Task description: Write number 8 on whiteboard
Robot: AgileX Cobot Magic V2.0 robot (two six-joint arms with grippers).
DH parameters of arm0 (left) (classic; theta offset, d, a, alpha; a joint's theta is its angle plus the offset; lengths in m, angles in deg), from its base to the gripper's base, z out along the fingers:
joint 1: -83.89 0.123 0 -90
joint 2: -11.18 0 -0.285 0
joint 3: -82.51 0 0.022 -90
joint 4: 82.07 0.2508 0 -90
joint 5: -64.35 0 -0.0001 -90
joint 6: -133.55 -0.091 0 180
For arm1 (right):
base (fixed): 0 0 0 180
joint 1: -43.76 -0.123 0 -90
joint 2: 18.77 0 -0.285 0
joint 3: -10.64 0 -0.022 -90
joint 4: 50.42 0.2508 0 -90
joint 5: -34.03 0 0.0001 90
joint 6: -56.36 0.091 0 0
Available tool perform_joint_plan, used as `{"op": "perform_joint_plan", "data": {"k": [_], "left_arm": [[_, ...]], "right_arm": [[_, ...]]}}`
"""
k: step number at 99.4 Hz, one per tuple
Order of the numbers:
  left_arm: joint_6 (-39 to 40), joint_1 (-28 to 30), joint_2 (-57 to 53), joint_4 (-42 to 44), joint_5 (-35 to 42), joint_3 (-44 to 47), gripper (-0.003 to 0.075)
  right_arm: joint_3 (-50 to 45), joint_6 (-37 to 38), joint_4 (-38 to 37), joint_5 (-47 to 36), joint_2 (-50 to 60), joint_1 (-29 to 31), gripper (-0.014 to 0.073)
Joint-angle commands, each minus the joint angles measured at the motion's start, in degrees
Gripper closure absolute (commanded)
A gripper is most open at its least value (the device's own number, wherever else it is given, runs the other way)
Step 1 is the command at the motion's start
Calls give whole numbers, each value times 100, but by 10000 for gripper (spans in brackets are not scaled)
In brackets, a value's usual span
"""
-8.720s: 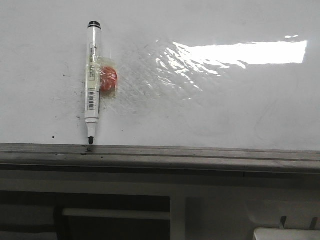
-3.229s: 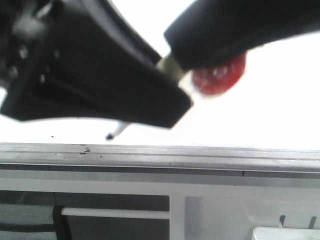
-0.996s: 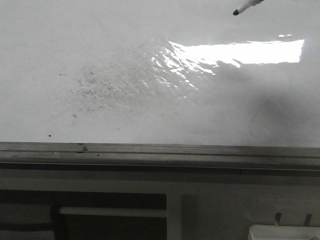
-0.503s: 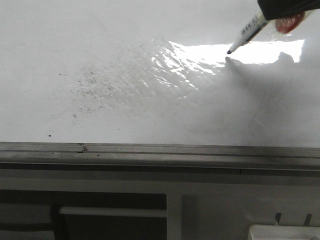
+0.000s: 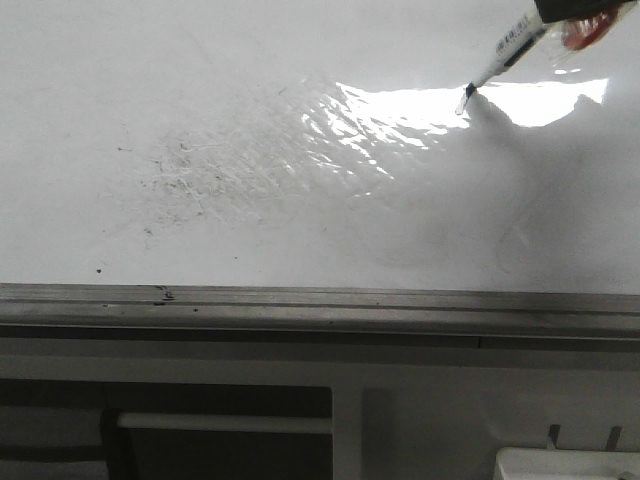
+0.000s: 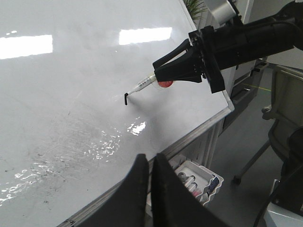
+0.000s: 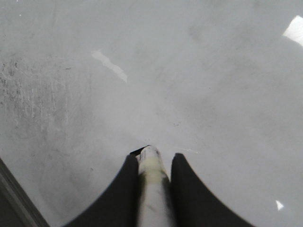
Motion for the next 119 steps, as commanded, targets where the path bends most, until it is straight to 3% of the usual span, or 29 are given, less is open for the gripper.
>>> {"op": "perform_joint_plan", "data": {"k": [1,18,42,68,78,98,119], "left_arm": [[64,17,34,-174,228,-148,741],[64,17,34,-174,228,-148,741],[64,17,34,-174,228,-148,741],[64,17,34,-174,228,-148,741],[64,17,34,-174,228,-148,741],[64,17,34,-174,228,-148,741],[64,17,34,-174,228,-148,741]], "right_arm": [[169,-14,-5,-103,-62,-87,636],[169,-14,11,143,-162,-390,636],[169,14,-223,1160,2,-217,636],[69,181,-3,1571,362,-170,636],[-70,181,414,1406,335,-183,636],[-158,181,453,520,123,-493,636],[209,181,324,513,-69,-291,636]]}}
